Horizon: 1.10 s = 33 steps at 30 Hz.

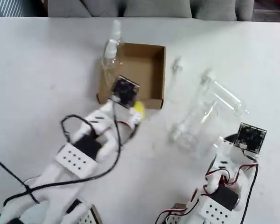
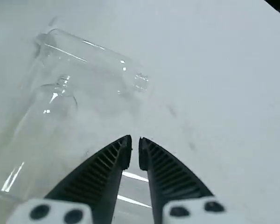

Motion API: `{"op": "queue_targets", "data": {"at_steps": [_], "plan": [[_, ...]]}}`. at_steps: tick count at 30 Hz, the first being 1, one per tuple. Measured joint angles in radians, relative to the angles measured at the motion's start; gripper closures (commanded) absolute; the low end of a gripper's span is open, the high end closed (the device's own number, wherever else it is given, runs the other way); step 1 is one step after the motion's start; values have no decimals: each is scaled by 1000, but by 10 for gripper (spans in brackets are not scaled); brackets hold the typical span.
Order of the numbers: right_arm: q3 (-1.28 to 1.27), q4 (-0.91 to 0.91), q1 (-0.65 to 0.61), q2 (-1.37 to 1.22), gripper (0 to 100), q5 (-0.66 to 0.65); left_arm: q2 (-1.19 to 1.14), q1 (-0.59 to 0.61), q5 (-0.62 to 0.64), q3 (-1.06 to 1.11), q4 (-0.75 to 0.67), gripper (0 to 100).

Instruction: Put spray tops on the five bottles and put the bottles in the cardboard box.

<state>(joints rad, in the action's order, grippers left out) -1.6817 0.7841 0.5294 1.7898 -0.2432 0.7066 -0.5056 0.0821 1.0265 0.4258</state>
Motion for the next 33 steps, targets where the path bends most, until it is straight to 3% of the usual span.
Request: {"op": "queue_targets", "data": {"at_steps": [5, 17, 23, 27, 33], "plan": [[0, 11, 35, 0, 981, 0, -158, -95, 114, -158, -112, 976], [0, 11, 35, 0, 981, 0, -1005, -146, 126, -755, -328, 972], [0, 11, 35, 0, 980, 0, -1349, -144, 54, -1100, -328, 973], [0, 11, 35, 0, 981, 0, -1448, -130, 17, -1198, -319, 976], [0, 11, 12, 0, 981, 0, -1359, -133, -31, -1223, -54, 976]]}}
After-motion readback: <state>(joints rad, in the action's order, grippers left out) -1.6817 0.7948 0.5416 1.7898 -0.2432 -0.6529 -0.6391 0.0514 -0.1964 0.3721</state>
